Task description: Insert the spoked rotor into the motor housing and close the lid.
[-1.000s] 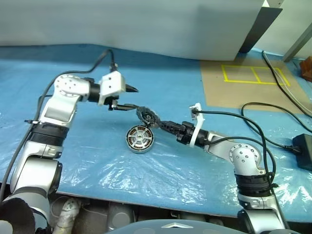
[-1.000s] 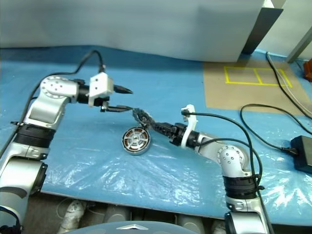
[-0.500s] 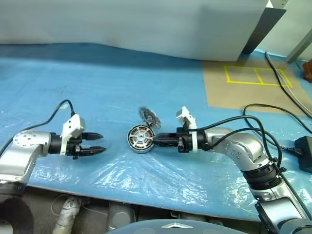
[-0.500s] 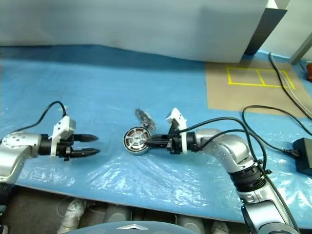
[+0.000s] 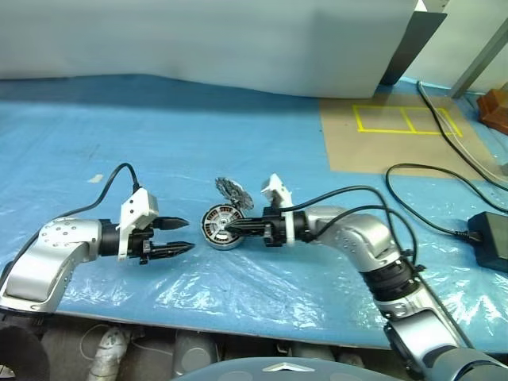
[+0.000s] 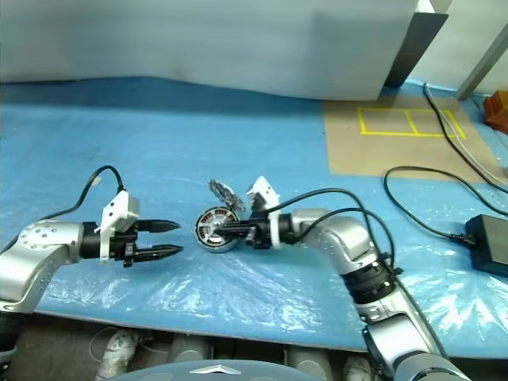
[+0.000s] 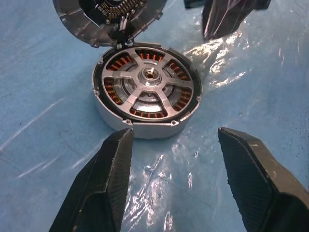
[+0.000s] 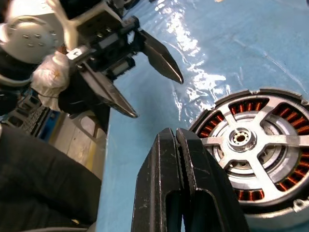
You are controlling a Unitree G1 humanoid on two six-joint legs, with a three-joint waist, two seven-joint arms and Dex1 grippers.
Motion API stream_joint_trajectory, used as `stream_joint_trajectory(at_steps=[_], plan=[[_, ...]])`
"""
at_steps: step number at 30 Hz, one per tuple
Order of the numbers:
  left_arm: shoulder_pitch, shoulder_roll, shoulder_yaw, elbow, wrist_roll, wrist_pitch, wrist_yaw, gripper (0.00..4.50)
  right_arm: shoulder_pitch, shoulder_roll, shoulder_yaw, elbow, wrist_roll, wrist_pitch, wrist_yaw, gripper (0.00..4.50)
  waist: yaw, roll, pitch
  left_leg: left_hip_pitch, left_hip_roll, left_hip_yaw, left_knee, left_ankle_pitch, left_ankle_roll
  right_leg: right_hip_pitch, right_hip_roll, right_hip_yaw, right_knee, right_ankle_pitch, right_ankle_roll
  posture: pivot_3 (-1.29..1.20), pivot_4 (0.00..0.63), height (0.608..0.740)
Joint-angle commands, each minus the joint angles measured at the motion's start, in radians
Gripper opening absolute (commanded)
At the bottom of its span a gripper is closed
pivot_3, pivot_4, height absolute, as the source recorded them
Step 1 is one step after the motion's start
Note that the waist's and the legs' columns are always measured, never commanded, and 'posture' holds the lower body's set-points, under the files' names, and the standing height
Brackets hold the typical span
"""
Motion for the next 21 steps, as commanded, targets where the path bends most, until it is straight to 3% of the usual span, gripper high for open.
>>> stream_joint_trajectory(at_steps=[1,6,12,16,21], plan=[[-0.011,-0.007,-0.018,-0.036,-0.012,0.004,0.015,2.96,-0.006,0.054,-0.001,0.018,-0.029,-0.04,-0.021,0.03,0.001,0.0,0.0,-0.001,0.0,0.0,0.0,0.0,0.0,0.0,0.0,-0.001,0.0,0.0,0.0,0.0,0.15,0.74],[-0.015,-0.032,-0.039,-0.047,-0.011,0.013,0.055,2.96,-0.042,0.16,-0.073,0.071,-0.033,-0.053,-0.092,0.03,-0.001,0.0,0.0,0.0,0.0,0.0,-0.001,0.0,0.0,0.0,0.0,-0.001,0.001,0.0,0.0,0.0,0.15,0.74],[-0.013,-0.047,-0.062,-0.066,-0.011,0.026,0.084,2.96,-0.047,0.176,-0.096,0.054,-0.034,-0.031,-0.088,0.03,0.0,0.0,0.0,0.001,0.0,0.0,0.0,0.0,0.0,0.0,0.0,-0.001,0.001,0.0,0.0,0.0,0.15,0.74],[-0.032,-0.055,-0.077,-0.051,0.0,0.019,0.098,2.96,-0.038,0.122,0.062,0.131,-0.242,-0.159,-0.112,0.03,-0.001,0.0,0.0,0.001,0.0,0.0,0.0,0.0,0.0,0.0,0.0,-0.001,0.001,0.0,0.0,0.0,0.15,0.74],[-0.046,-0.057,-0.085,-0.04,0.002,0.014,0.097,2.96,-0.017,0.113,0.061,0.173,-0.27,-0.17,-0.102,0.03,-0.002,0.001,0.0,0.005,0.0,0.0,-0.001,0.0,0.0,0.003,0.0,0.0,0.001,0.0,0.0,0.0,0.15,0.74]])
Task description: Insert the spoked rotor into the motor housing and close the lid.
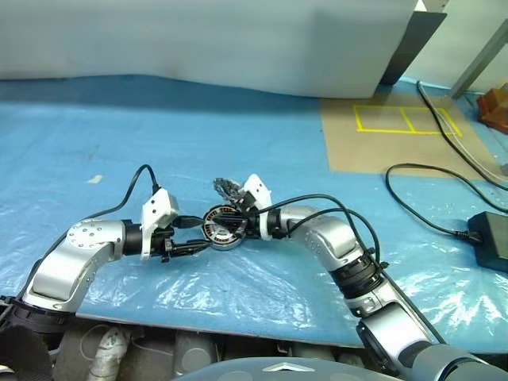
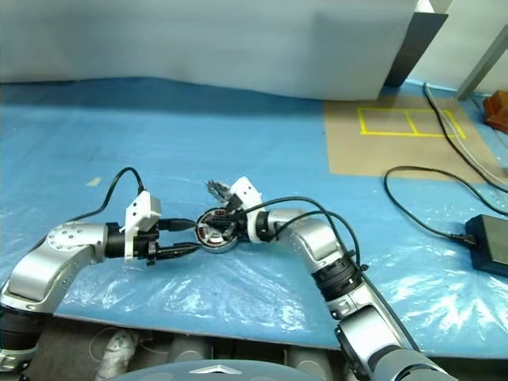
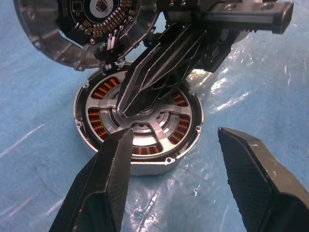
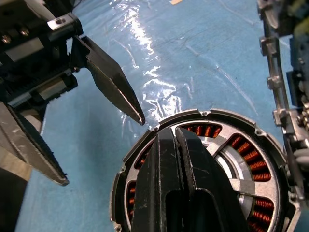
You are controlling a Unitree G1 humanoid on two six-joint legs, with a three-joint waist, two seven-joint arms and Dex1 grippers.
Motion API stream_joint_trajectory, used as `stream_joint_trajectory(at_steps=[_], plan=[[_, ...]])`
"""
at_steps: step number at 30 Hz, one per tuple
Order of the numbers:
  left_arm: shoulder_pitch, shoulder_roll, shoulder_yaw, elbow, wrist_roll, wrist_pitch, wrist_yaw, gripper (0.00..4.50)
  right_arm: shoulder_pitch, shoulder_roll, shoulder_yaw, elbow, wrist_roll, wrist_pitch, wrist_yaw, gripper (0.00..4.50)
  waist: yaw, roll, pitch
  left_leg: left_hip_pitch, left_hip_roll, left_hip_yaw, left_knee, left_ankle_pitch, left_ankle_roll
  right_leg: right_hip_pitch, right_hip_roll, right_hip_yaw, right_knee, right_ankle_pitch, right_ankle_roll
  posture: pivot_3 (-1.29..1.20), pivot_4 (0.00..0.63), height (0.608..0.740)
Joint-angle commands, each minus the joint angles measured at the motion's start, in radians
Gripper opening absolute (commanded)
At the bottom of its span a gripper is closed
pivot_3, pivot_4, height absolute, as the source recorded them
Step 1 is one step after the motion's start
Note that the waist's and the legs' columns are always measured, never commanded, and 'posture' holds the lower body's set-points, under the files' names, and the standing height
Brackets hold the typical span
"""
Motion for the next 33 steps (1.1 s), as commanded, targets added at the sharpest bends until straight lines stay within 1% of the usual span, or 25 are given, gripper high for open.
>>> stream_joint_trajectory(at_steps=[1,3,6,9,12,15,18,20,22,25,28,33], plan=[[-0.013,-0.001,-0.007,0.003,0.005,-0.019,-0.002,2.96,0.027,-0.015,-0.005,0.032,-0.018,0.028,0.006,0.03,0.001,0.0,0.0,0.001,0.0,0.0,0.0,0.0,0.0,0.001,0.0,0.0,0.0,0.0,0.0,0.0,0.15,0.74],[-0.019,-0.007,-0.016,0.013,0.012,-0.031,-0.002,2.96,0.029,-0.012,-0.044,0.014,0.013,0.039,0.015,0.03,0.002,0.0,0.0,0.004,-0.001,0.001,0.0,0.0,0.0,0.003,-0.001,0.001,0.0,0.0,0.0,0.0,0.15,0.74],[-0.038,-0.023,-0.029,0.032,0.02,-0.043,0.007,2.96,0.038,0.002,-0.153,-0.071,0.141,0.091,0.052,0.03,0.006,0.0,0.0,0.004,-0.002,0.001,0.0,0.0,0.0,0.004,-0.002,0.001,-0.001,0.0,0.0,0.0,0.15,0.74],[-0.053,-0.033,-0.031,0.046,0.021,-0.044,0.008,2.96,0.045,-0.022,-0.236,-0.164,0.25,0.169,0.084,0.03,0.004,0.0,0.0,0.002,-0.002,0.001,0.0,0.0,0.0,0.003,-0.002,0.001,-0.001,0.0,0.0,0.0,0.15,0.74],[-0.061,-0.037,-0.032,0.051,0.021,-0.042,0.006,2.96,0.095,-0.108,-0.277,-0.256,0.325,0.245,0.132,0.03,0.003,0.0,0.0,0.003,-0.001,0.001,0.0,0.0,0.0,0.002,0.0,0.001,-0.001,0.0,0.0,0.0,0.15,0.74],[-0.075,-0.041,-0.033,0.055,0.021,-0.04,0.011,2.96,0.158,-0.213,-0.316,-0.311,0.34,0.269,0.146,0.03,0.005,0.0,0.0,0.003,-0.001,0.001,-0.002,0.0,0.0,0.003,0.0,0.001,-0.002,0.0,0.0,0.0,0.15,0.74],[-0.082,-0.049,-0.028,0.057,0.02,-0.042,0.022,2.96,0.176,-0.26,-0.366,-0.309,0.336,0.258,0.12,0.03,0.005,0.001,0.0,0.002,-0.001,0.001,-0.002,0.0,0.0,0.002,0.0,0.001,-0.002,0.0,0.0,0.0,0.15,0.74],[-0.087,-0.07,-0.02,0.064,0.022,-0.049,0.048,2.96,0.115,-0.215,-0.454,-0.222,0.281,0.178,-0.011,0.03,-0.001,0.001,0.001,0.003,-0.001,0.001,-0.002,0.0,0.0,0.002,0.0,0.002,-0.002,0.0,0.0,0.0,0.15,0.74],[-0.091,-0.082,-0.019,0.062,0.02,-0.048,0.059,2.96,0.07,-0.183,-0.499,-0.184,0.272,0.145,-0.067,0.03,-0.001,0.004,0.002,0.005,-0.002,0.002,-0.001,0.0,0.0,0.002,0.0,0.004,-0.001,0.0,0.0,0.0,0.15,0.74],[-0.1,-0.092,-0.016,0.058,0.002,-0.027,0.064,2.96,0.044,-0.158,-0.452,-0.183,0.249,0.125,-0.067,0.03,0.002,0.004,0.002,0.005,-0.002,0.002,-0.001,0.0,0.0,0.002,-0.001,0.004,0.0,0.0,0.0,0.0,0.15,0.74],[-0.114,-0.069,0.007,0.087,-0.009,-0.029,0.038,2.96,0.019,-0.13,-0.37,-0.162,0.192,0.082,-0.062,0.03,0.002,0.004,0.002,0.004,-0.001,0.002,-0.002,0.0,0.0,0.001,0.0,0.003,-0.001,0.0,0.0,0.0,0.15,0.74],[-0.132,-0.052,0.061,0.138,-0.012,-0.079,0.024,2.96,-0.018,-0.083,-0.315,-0.126,0.171,0.058,-0.047,0.03,0.001,0.004,0.002,-0.001,-0.002,0.001,-0.004,0.0,0.0,-0.002,0.0,0.002,-0.001,0.002,0.003,0.0,0.15,0.74]])
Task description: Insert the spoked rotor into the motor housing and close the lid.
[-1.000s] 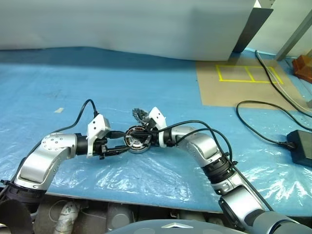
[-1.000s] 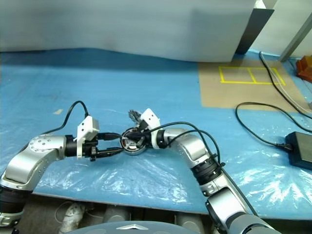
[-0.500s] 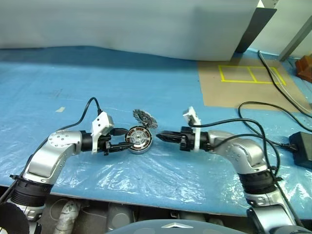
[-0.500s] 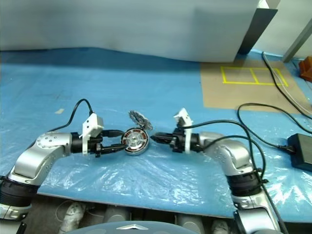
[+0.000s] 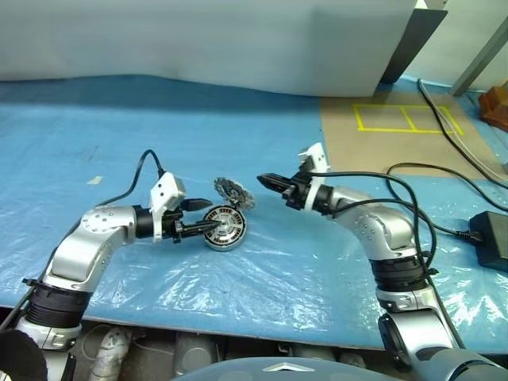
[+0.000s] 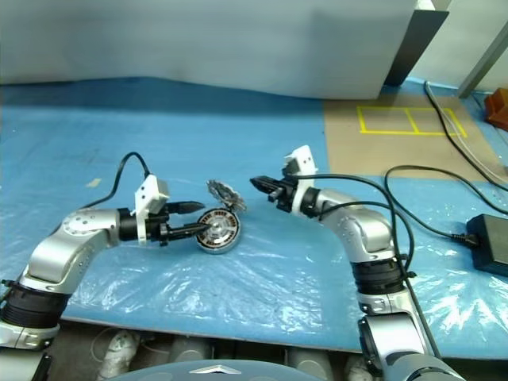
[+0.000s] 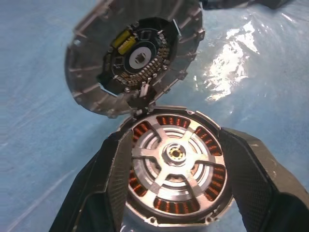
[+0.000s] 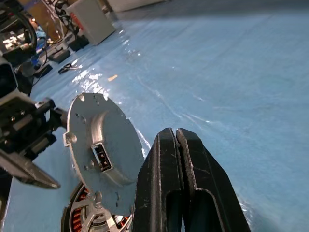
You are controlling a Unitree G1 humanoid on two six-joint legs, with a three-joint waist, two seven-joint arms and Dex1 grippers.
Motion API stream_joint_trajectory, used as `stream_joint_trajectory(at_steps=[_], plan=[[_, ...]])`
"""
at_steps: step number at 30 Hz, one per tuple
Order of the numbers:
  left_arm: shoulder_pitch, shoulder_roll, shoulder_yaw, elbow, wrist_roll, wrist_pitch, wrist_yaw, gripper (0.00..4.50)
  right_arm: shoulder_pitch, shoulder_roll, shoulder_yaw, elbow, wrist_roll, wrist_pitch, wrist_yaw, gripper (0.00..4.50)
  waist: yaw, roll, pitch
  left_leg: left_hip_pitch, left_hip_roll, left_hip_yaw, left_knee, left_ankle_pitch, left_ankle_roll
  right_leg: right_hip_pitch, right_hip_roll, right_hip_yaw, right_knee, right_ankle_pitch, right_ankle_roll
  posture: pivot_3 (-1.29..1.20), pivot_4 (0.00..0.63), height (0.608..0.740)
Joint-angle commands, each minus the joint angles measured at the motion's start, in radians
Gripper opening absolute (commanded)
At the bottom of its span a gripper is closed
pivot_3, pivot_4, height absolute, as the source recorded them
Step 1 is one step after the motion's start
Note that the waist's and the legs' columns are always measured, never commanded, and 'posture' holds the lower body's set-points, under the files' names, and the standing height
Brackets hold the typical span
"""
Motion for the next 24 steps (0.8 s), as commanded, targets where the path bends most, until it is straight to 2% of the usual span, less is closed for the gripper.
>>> stream_joint_trajectory(at_steps=[1,9,15,21,24], plan=[[-0.02,0.015,0.068,0.014,-0.022,-0.036,-0.007,2.96,-0.043,0.034,0.03,-0.008,-0.003,-0.032,0.022,0.03,0.001,0.0,0.0,0.0,0.0,0.0,0.0,0.0,0.0,0.0,0.0,0.0,0.0,0.0,0.0,0.0,0.15,0.74],[-0.002,0.024,0.092,-0.003,-0.035,-0.021,-0.004,2.96,-0.061,0.049,0.12,-0.014,0.019,0.012,0.133,0.03,0.002,0.0,0.0,-0.001,0.0,-0.001,0.0,0.0,0.0,0.0,-0.001,-0.001,0.0,-0.001,-0.001,0.0,0.15,0.74],[0.02,0.056,0.109,-0.03,-0.077,0.015,-0.034,2.96,-0.054,0.039,0.278,0.067,-0.103,-0.057,0.194,0.03,-0.003,0.0,0.0,0.0,0.0,-0.001,0.0,0.0,0.0,0.0,0.0,-0.001,0.0,-0.001,-0.001,0.0,0.15,0.74],[0.046,0.093,0.115,-0.054,-0.103,0.041,-0.069,2.96,-0.053,0.086,0.312,0.229,-0.2,-0.155,0.18,0.03,-0.004,0.0,0.0,0.0,0.0,-0.001,0.001,0.0,0.0,0.0,0.0,-0.001,0.0,-0.002,-0.004,0.0,0.15,0.74],[0.057,0.108,0.124,-0.066,-0.113,0.048,-0.079,2.96,-0.035,0.093,0.313,0.237,-0.214,-0.158,0.187,0.03,-0.004,-0.001,0.0,0.0,0.0,-0.001,0.001,0.0,0.0,0.0,0.0,-0.001,0.0,-0.002,-0.004,0.0,0.15,0.74]])
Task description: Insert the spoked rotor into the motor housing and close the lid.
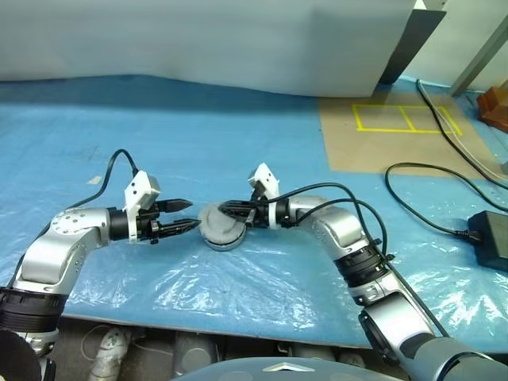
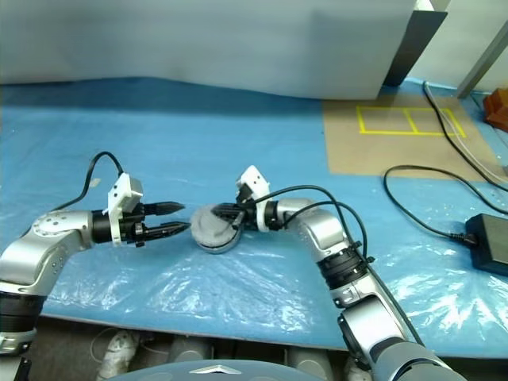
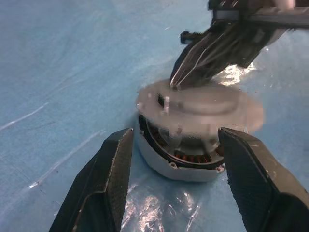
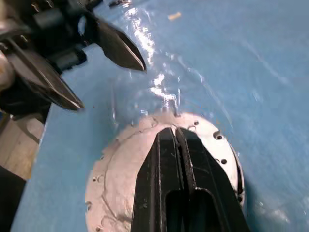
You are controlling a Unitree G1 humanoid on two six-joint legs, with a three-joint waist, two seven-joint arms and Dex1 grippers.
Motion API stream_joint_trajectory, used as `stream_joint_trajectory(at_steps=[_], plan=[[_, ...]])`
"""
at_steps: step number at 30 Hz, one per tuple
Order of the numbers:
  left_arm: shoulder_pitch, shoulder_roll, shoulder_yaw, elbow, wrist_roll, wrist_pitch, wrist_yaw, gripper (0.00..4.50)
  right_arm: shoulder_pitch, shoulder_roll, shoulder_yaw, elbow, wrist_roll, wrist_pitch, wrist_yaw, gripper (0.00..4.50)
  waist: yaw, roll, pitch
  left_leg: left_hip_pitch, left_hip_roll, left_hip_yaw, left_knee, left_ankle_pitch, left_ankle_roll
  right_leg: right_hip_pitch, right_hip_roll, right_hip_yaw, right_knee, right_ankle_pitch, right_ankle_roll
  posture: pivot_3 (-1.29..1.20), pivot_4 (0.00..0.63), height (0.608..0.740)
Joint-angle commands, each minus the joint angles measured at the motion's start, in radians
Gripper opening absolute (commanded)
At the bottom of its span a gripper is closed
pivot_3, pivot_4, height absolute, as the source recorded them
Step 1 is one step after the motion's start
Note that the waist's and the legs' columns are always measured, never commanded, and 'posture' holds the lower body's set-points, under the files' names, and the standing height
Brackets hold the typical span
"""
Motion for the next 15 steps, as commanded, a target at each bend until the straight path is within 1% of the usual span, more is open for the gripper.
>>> stream_joint_trajectory(at_steps=[1,5,11,15], plan=[[0.005,0.033,0.039,-0.045,-0.033,0.004,-0.023,2.96,0.037,-0.001,0.037,0.022,-0.038,0.002,0.009,0.03,-0.001,0.0,0.0,0.001,0.0,0.0,0.0,0.0,0.0,0.001,0.0,0.0,0.0,0.0,0.0,0.0,0.15,0.74],[0.013,0.055,0.035,-0.031,-0.027,-0.005,-0.041,2.96,0.053,-0.003,0.036,0.013,-0.046,0.005,0.008,0.03,-0.005,0.0,0.0,0.003,0.0,0.0,-0.001,0.0,0.0,0.002,0.0,0.0,0.0,0.0,0.0,0.0,0.15,0.74],[-0.019,0.029,0.01,-0.008,-0.005,-0.016,-0.017,2.96,0.058,-0.009,0.015,-0.006,-0.033,0.002,0.015,0.03,-0.013,0.0,0.0,0.006,0.0,0.0,-0.001,0.0,0.0,0.004,0.0,0.0,0.0,0.0,0.0,0.0,0.15,0.74],[-0.026,0.021,-0.001,-0.016,-0.011,-0.01,-0.021,2.96,0.017,-0.008,-0.118,-0.114,0.112,0.093,0.04,0.03,-0.015,0.0,0.0,0.005,0.0,0.0,-0.001,0.0,0.0,0.004,0.0,0.001,0.0,0.0,0.0,0.0,0.15,0.74]])
